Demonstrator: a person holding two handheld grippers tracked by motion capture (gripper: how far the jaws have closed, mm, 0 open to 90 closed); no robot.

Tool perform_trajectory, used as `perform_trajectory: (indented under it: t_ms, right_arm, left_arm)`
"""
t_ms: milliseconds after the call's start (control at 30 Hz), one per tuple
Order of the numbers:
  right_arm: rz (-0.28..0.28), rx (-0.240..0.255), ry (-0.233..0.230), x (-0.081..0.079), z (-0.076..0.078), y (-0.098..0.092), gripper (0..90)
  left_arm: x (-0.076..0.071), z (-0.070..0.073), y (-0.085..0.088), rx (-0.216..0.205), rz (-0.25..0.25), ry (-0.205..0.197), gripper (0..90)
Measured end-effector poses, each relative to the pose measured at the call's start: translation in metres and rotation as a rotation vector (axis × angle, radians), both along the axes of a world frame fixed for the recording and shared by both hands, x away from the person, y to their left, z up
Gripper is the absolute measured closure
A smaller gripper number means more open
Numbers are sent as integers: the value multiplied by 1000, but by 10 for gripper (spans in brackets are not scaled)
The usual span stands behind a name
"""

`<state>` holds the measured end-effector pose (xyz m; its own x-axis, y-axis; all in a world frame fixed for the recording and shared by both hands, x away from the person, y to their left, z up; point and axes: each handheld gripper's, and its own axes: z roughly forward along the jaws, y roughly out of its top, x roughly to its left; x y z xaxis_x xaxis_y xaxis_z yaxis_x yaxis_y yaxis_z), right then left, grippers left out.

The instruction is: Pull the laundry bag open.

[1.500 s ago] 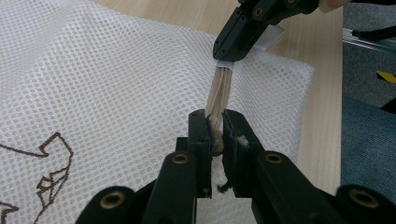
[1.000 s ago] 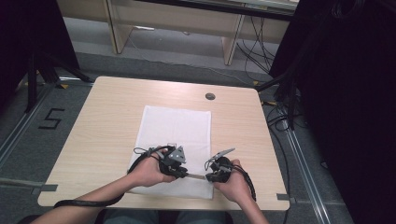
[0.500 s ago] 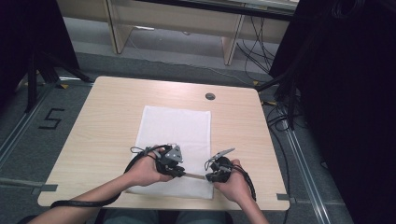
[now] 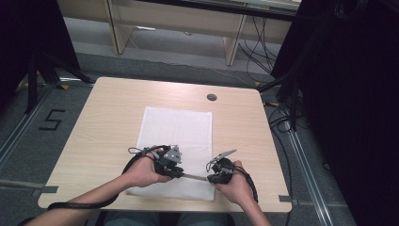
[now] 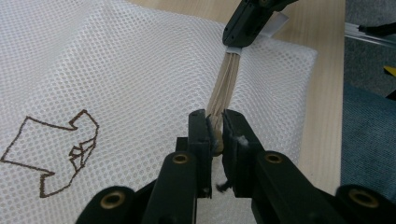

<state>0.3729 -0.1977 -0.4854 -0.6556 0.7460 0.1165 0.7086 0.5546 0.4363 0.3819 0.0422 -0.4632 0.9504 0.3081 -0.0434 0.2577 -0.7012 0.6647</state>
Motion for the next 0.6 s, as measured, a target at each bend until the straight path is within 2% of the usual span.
perform_trajectory:
  t_ms: [67, 167, 233, 267, 333, 433, 533, 600]
  right_arm:
    - [-7, 1, 8, 0, 0, 0, 900]
    - [4, -2, -1, 1, 0, -1, 900]
    - [-4, 1, 4, 0, 0, 0, 900]
    - [-5, 0, 4, 0, 0, 0, 900]
    - [6, 0, -6, 1, 0, 0, 900]
    - [8, -2, -5, 1, 0, -1, 900]
    - [-16, -1, 11, 0, 0, 0, 900]
    - [-6, -2, 7, 0, 0, 0, 900]
  left_arm:
    - [0, 0, 0, 6, -8, -8, 819]
    - [0, -1, 0, -1, 4, 8, 819]
    - [1, 0, 0, 1, -6, -1, 819]
    - [0, -1, 0, -2, 4, 10, 819]
    - [1, -1, 1, 2, -7, -1, 819]
    - [1, -1, 1, -4, -5, 4, 819]
    - [1, -1, 1, 2, -8, 0, 819]
    - [1, -1, 2, 9, -7, -5, 819]
